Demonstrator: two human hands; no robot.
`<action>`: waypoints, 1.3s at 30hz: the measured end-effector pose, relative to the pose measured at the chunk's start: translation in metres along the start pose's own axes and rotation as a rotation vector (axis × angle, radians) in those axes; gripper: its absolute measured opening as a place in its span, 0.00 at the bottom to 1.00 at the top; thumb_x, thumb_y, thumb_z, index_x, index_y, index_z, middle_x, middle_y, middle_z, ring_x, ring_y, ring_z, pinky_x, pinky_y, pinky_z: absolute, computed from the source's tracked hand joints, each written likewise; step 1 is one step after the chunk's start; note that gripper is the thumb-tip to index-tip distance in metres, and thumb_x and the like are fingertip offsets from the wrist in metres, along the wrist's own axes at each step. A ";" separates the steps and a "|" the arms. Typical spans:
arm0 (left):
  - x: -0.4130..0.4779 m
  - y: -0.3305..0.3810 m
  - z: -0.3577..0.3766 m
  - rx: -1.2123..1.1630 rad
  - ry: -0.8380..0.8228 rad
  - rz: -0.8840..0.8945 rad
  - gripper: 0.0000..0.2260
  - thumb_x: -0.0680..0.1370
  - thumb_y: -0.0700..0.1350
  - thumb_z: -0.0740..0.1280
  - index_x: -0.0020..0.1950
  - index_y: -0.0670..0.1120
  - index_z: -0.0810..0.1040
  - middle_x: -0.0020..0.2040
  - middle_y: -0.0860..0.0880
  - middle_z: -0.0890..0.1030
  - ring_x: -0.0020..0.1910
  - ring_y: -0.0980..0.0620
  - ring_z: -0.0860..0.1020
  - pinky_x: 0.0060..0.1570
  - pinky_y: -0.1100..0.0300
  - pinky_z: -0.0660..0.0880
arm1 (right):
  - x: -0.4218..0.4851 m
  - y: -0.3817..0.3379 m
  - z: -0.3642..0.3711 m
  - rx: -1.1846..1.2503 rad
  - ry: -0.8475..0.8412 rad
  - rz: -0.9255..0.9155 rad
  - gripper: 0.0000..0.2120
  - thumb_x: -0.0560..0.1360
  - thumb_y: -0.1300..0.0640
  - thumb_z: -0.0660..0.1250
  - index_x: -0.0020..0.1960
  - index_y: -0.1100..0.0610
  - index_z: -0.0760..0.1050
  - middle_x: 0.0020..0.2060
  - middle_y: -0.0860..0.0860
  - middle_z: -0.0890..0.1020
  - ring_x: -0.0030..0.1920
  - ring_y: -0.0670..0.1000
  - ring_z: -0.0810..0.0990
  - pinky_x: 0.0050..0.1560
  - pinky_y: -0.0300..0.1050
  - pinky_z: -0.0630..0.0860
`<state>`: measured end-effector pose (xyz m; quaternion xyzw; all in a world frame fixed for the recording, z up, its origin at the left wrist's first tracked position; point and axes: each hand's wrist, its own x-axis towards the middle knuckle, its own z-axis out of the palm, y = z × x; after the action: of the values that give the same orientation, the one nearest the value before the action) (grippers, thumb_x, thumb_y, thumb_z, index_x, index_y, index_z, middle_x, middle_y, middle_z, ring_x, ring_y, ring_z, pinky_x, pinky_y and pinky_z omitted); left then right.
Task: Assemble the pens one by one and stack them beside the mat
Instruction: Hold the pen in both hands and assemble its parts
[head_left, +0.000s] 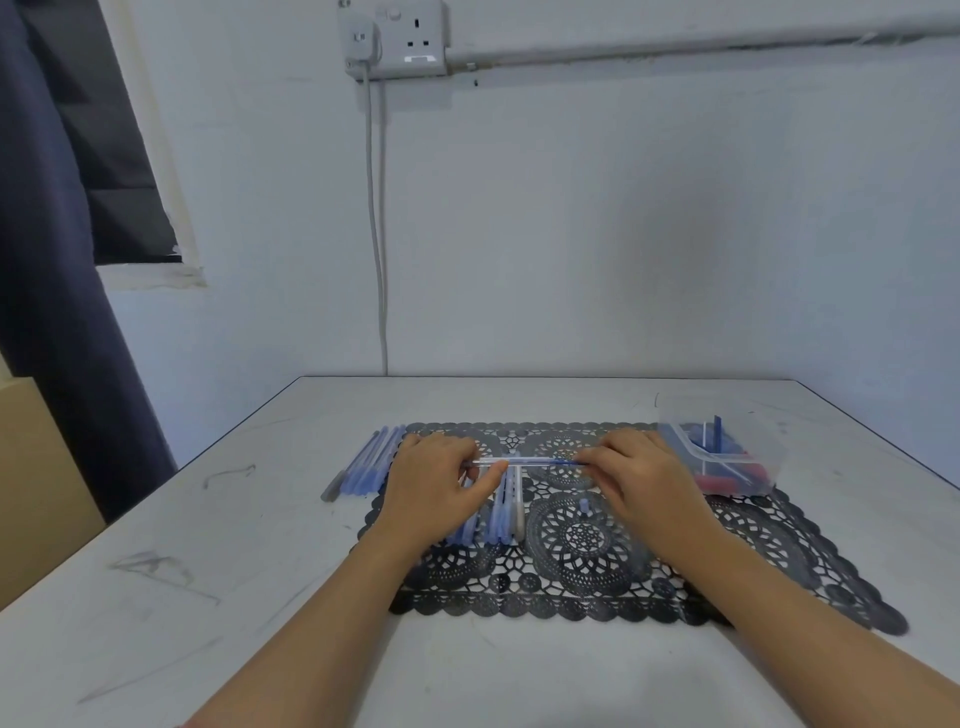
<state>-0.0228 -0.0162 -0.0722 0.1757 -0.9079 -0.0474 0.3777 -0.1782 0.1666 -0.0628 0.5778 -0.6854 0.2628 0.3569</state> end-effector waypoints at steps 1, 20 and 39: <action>0.000 0.000 0.000 -0.002 -0.002 -0.002 0.18 0.73 0.65 0.55 0.29 0.56 0.60 0.27 0.56 0.69 0.29 0.59 0.67 0.43 0.59 0.62 | 0.000 0.001 0.000 0.011 -0.004 0.013 0.09 0.64 0.64 0.76 0.43 0.58 0.82 0.35 0.51 0.80 0.35 0.52 0.79 0.38 0.49 0.79; 0.000 -0.003 0.000 -0.025 0.007 -0.032 0.18 0.73 0.64 0.57 0.29 0.55 0.62 0.25 0.55 0.67 0.29 0.59 0.68 0.44 0.58 0.64 | -0.001 0.019 -0.005 -0.115 0.035 0.169 0.11 0.62 0.69 0.75 0.42 0.58 0.82 0.36 0.53 0.78 0.37 0.55 0.77 0.36 0.46 0.73; 0.001 0.000 -0.003 -0.047 0.017 -0.028 0.18 0.73 0.62 0.59 0.28 0.55 0.60 0.24 0.56 0.65 0.27 0.60 0.66 0.39 0.58 0.61 | -0.009 0.053 0.002 -0.119 -0.380 0.255 0.09 0.66 0.64 0.74 0.35 0.50 0.81 0.43 0.49 0.84 0.59 0.53 0.76 0.59 0.52 0.66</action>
<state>-0.0211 -0.0165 -0.0694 0.1797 -0.9007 -0.0726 0.3888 -0.2301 0.1811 -0.0684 0.5035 -0.8220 0.1515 0.2186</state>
